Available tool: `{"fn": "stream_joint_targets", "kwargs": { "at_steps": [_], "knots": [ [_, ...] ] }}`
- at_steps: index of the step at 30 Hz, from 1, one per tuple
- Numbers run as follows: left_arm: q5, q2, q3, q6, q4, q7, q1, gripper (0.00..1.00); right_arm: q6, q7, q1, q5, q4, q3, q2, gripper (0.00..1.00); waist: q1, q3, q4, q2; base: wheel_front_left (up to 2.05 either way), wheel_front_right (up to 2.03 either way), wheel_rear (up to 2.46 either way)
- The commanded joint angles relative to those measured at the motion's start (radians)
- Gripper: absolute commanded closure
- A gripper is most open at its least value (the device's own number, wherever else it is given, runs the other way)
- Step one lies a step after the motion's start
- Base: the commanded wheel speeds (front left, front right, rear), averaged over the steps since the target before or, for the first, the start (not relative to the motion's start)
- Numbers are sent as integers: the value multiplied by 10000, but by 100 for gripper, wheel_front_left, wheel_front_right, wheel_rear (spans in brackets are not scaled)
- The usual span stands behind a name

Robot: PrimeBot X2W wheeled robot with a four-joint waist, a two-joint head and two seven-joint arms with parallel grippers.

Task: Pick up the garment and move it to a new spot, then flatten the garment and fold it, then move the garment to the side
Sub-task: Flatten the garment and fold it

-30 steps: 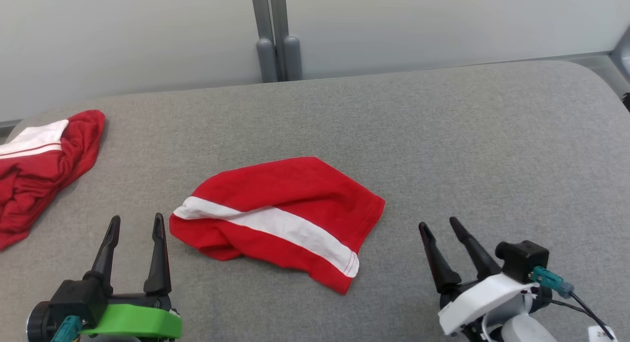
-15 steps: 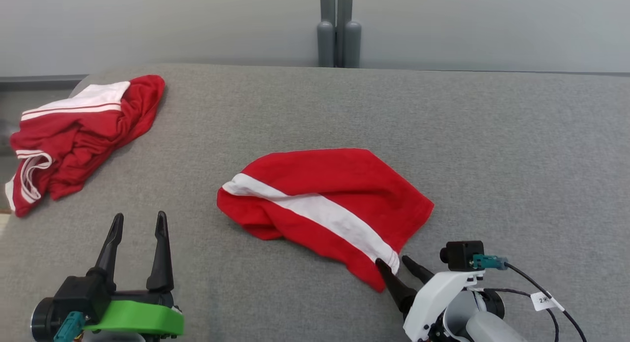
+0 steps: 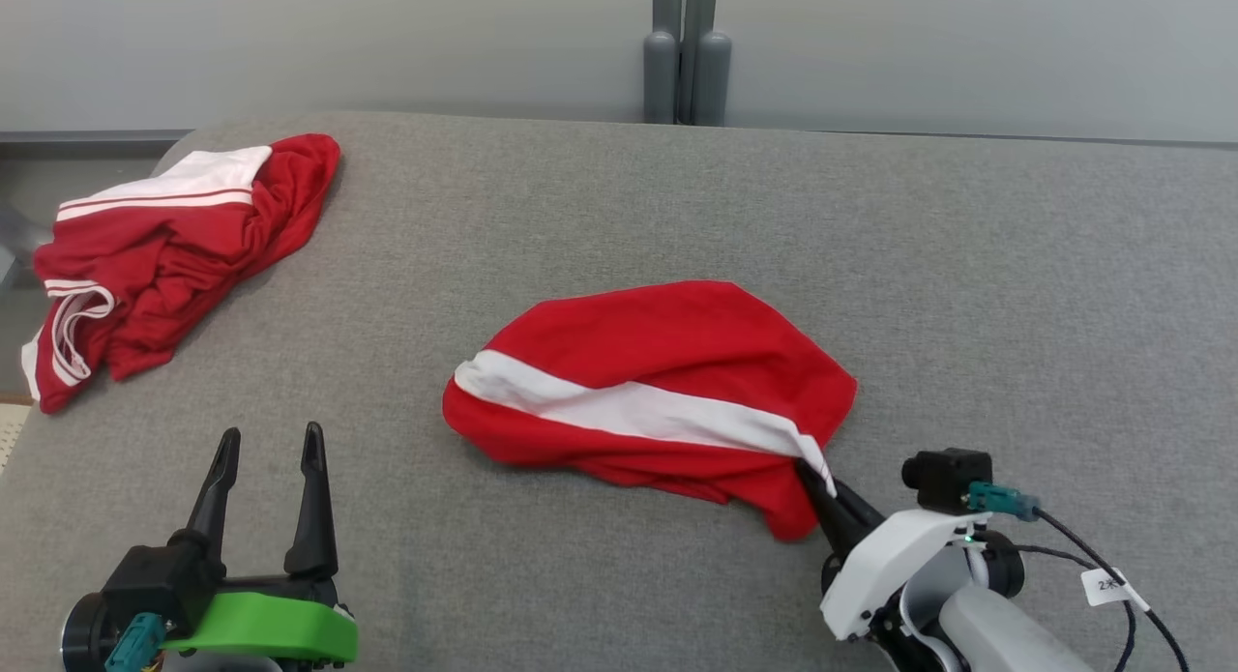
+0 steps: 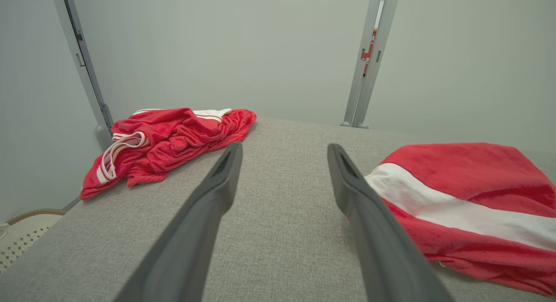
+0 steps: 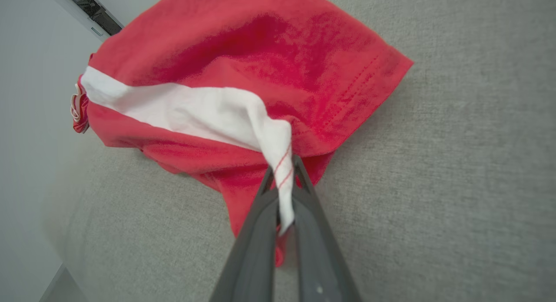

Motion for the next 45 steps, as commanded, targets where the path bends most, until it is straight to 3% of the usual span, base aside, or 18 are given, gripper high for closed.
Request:
{"fn": "stream_joint_targets", "kwargs": {
  "at_steps": [1, 10, 12, 14, 15, 20, 28, 39, 45],
  "knots": [
    [136, -4, 47, -56, 20, -3, -104, 0, -3, -157, -153, -102, -90, -119, -185, 100, 0, -3, -221, 0, 0, 0, 0],
    [193, -134, -110, -260, 295, -3, -286, 0, -5, -114, -345, -581, -406, -1148, -1483, 100, 0, 191, -762, 0, 0, 0, 0],
    [197, -147, -170, -310, 383, -3, -361, 0, -5, 24, -306, -732, -294, -1266, -1679, 91, 0, 217, -800, 0, 0, 0, 0],
    [210, -163, -195, -345, 464, -3, -436, 0, -5, 158, -272, -777, -207, -1326, -1685, 60, 0, 225, -822, 0, 0, 0, 0],
    [179, -176, -201, -347, 509, -3, -440, 0, -5, 248, -234, -815, -177, -1277, -1663, 0, 0, 225, -834, 0, 0, 0, 0],
    [160, -191, -131, -382, 613, -2, -394, 0, -6, 126, -107, -1342, 83, -1504, -1746, 0, 0, 89, -914, 0, 0, 0, 0],
    [224, -206, 210, -282, 390, -3, -22, 0, -6, -746, 296, -2457, -106, -2914, -1721, 0, 0, -458, -1143, 0, 0, 0, 0],
    [63, -551, 507, -352, -398, -2, 721, 0, -6, -1091, 1760, -3262, -3808, -4827, -60, 0, 0, -969, -1456, 0, 0, 0, 0],
    [232, -651, 231, -469, -280, -3, 852, 0, -5, -1097, 2419, -3600, -4292, -4844, 179, 0, 0, -1012, -1465, 0, 0, 0, 0]
  ]
}}
